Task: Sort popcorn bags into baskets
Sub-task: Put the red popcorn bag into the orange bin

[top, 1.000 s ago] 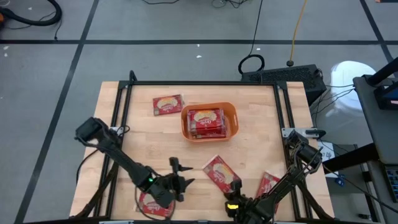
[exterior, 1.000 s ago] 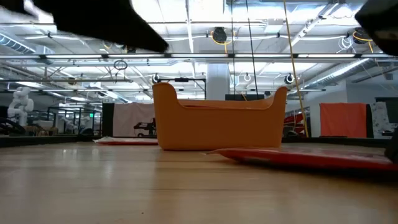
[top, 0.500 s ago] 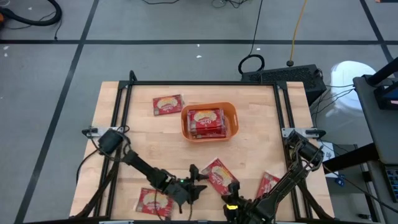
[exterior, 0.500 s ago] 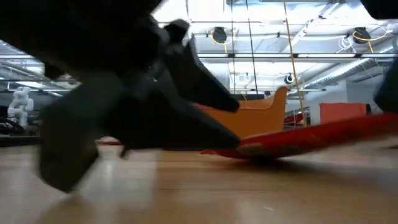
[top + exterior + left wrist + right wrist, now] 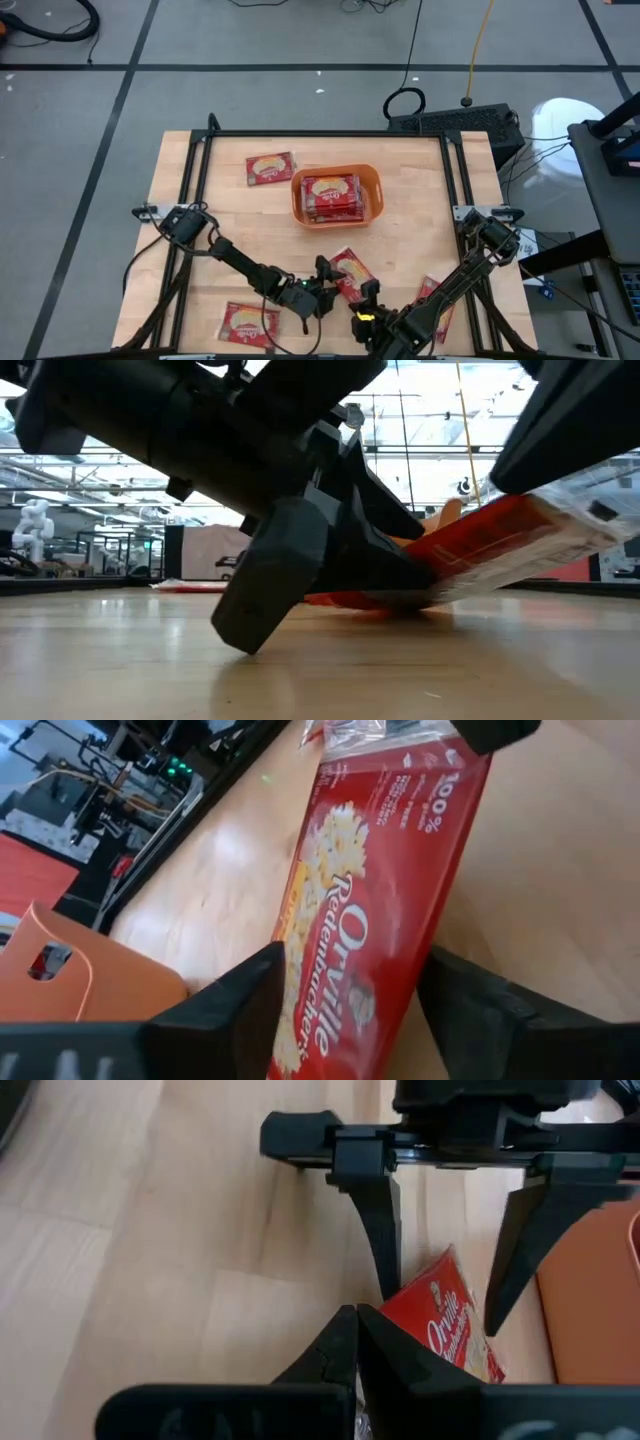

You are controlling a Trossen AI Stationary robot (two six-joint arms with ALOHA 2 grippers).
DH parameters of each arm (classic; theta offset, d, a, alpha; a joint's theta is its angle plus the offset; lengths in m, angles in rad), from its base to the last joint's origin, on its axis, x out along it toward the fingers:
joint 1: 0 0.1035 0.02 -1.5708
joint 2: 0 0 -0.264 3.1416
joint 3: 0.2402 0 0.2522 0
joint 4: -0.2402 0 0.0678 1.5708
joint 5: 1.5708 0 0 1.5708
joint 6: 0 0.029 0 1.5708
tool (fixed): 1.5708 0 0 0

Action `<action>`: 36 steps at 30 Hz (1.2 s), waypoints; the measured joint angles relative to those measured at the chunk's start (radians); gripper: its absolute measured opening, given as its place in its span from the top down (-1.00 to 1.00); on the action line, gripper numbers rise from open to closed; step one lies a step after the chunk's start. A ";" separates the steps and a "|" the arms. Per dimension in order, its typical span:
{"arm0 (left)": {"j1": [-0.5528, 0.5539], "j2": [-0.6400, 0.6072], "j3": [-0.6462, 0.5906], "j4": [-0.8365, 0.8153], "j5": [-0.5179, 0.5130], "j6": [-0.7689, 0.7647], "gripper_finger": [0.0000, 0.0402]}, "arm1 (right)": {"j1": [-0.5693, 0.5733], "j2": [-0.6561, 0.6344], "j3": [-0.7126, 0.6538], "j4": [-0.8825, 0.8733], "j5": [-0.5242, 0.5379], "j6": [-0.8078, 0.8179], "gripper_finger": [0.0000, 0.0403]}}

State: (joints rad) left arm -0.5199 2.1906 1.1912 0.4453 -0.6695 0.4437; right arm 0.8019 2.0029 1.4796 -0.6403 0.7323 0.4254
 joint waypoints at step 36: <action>-0.106 -0.386 -0.002 -0.697 0.046 -0.689 0.83 | -0.078 -0.045 -0.001 0.378 0.237 -0.067 -0.03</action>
State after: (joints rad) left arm -0.6262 1.8051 1.1889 -0.2515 -0.6237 -0.2457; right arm 0.7241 1.9578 1.4790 -0.2623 0.9693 0.3584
